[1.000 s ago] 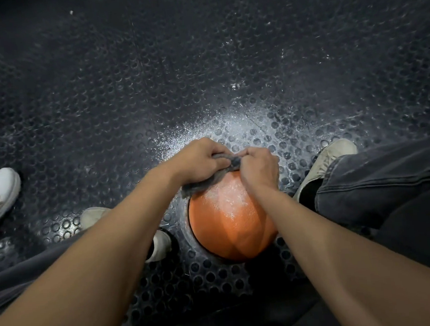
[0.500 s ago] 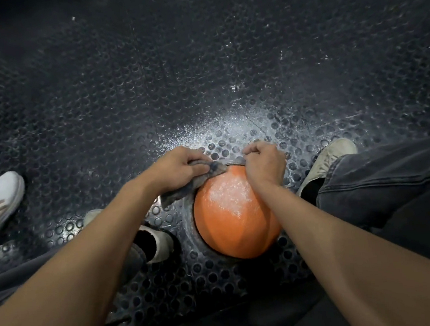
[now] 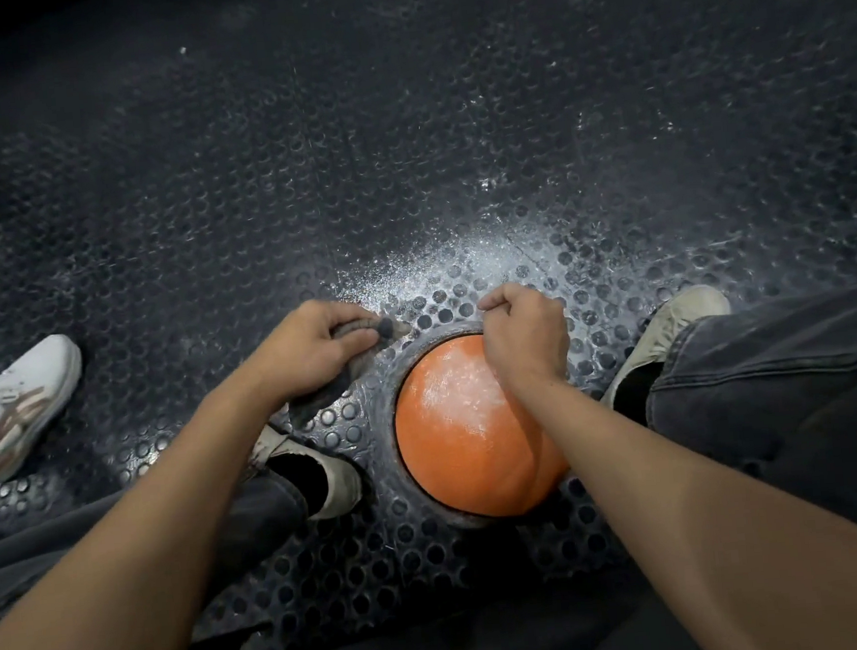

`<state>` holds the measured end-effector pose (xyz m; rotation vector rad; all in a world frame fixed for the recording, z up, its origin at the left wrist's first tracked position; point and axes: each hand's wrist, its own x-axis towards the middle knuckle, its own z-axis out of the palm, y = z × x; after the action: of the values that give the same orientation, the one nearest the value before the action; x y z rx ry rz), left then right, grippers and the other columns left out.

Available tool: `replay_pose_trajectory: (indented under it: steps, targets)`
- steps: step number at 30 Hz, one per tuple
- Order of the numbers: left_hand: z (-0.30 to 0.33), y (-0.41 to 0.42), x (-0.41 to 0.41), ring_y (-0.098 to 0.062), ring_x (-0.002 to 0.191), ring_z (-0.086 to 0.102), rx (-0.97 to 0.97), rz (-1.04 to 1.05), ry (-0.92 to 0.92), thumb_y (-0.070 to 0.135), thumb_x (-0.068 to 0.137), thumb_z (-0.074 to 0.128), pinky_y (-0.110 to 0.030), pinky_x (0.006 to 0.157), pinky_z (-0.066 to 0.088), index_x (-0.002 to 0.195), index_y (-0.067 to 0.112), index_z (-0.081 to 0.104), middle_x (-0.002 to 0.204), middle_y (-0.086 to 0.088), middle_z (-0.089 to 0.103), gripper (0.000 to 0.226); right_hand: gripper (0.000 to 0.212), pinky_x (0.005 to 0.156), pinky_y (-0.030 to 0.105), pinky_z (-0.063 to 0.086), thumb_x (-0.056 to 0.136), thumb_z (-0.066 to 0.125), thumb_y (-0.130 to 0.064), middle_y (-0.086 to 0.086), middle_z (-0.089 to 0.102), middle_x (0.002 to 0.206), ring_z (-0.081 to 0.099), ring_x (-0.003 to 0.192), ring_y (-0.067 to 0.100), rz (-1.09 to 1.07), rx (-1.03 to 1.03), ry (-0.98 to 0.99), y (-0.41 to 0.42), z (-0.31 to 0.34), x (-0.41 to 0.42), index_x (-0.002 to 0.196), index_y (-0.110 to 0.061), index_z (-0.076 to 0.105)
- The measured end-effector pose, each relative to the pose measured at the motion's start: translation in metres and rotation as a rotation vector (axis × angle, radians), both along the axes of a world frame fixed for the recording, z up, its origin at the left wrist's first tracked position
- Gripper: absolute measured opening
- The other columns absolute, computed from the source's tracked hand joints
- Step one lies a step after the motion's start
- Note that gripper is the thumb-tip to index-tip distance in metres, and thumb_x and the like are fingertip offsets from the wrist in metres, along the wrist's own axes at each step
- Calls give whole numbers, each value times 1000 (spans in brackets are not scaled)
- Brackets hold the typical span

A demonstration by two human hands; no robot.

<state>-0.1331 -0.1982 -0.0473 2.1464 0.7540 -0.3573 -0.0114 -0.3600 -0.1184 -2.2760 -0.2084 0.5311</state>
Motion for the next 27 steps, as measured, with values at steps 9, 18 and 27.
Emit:
replay_pose_trajectory:
  steps: [9,18,27]
  targets:
    - [-30,-45,10,-15,97,60,49,-52,-211,17,92,62,-30,88,45,105,17,72,106,3,66,17,27,101,44,45,100,48,-25,-8,65,119,54,105,10,251,-22,-155,-30,0,-27,119,-28,67]
    - [-35,-81,-34,-1,63,49,305,130,-364,9,88,66,-6,61,40,85,6,74,76,6,55,9,20,87,40,53,101,48,-31,-11,67,113,59,90,11,221,-41,-70,-18,-13,0,95,-32,68]
    - [-31,-87,-31,-5,71,56,296,114,-347,10,91,63,-6,65,41,101,9,73,88,2,61,14,25,76,31,48,100,47,-35,-13,67,106,55,76,7,232,-60,-70,-18,-21,0,87,-25,66]
